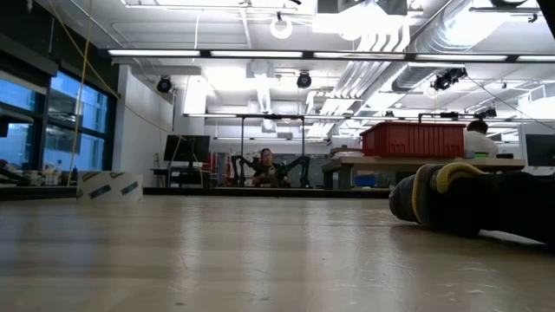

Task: Coil cords
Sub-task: Coil the green wire on the spool

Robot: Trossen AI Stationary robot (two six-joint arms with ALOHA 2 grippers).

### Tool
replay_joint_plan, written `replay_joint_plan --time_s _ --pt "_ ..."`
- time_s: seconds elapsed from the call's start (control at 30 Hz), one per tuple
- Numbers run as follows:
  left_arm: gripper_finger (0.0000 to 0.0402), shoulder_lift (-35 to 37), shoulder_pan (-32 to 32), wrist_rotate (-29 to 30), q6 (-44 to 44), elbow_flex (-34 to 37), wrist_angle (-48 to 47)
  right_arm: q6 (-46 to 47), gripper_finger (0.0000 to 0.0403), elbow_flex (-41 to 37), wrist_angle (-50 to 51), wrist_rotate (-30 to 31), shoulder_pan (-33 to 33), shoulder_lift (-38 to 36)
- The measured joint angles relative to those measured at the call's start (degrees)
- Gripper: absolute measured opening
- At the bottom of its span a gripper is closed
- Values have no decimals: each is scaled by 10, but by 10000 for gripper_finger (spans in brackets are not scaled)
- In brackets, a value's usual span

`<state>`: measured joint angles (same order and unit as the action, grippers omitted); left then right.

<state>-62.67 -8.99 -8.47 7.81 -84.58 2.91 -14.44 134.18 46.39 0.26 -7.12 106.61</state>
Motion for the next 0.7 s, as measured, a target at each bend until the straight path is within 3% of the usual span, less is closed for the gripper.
replay_joint_plan --time_s 0.5,0.6,0.7 --pt "1 0 0 1 -5 0 0 0 102 0 -3 2 0 0" --pt "1 0 0 6 -5 0 0 0 83 0 -3 2 0 0" --pt "1 0 0 16 -5 0 0 3 35 0 -3 8 0 0"
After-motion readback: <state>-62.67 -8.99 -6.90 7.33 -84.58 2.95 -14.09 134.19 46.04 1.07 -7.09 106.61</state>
